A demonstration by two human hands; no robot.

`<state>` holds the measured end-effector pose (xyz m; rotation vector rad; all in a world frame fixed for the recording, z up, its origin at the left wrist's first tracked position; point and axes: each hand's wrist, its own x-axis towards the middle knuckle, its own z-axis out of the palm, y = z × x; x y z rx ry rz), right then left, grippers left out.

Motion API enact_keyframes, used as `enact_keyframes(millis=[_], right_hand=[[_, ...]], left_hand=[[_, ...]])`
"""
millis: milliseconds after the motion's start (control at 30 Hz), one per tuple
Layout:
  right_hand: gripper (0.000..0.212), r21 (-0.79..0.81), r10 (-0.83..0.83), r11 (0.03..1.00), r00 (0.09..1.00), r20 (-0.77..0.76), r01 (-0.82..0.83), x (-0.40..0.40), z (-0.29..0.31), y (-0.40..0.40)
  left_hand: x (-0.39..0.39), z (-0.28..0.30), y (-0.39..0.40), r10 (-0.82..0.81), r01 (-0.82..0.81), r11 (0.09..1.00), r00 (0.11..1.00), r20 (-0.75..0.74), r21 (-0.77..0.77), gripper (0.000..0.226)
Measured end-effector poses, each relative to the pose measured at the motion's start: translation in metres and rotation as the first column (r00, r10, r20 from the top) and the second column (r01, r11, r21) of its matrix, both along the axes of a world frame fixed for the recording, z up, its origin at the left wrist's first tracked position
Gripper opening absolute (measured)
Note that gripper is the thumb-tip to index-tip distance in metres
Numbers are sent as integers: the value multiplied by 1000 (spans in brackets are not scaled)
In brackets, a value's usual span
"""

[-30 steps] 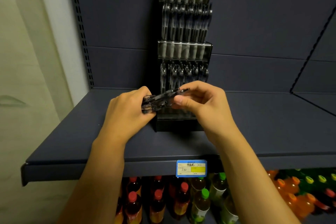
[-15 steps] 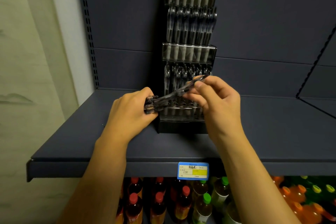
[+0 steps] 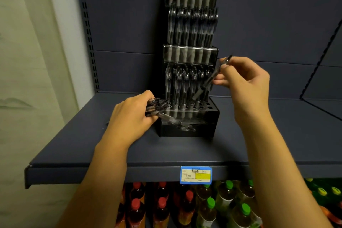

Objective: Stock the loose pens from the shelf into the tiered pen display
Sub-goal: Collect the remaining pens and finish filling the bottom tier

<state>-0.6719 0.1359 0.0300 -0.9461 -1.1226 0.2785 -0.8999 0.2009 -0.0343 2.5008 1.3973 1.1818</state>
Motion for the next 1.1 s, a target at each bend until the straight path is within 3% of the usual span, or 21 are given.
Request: enact_keyframes(millis=[300,467,767,900,1100], right_hand=[[17,-14,-114,993,981,156,118,11,12,-1],[15,-133,-109,979,951,290,152,14,13,6],[23,-256,-117,940,916,383,227,10,5,10],[10,-256,-129,933,898,420,254,6,6,9],[10,-271,-124,915,846,518,300,3,11,8]], left_hand=[[0,2,-1,-4,4,999,1000,-1,-38,23],[0,3,-2,4,-4,999,1000,4,-44,22],[0,4,-3,15,-14,998,1000,3,-60,22],[0,3,-3,19,-18,998,1000,3,-64,23],[0,3,-3,16,-16,997,1000,1,-71,22]])
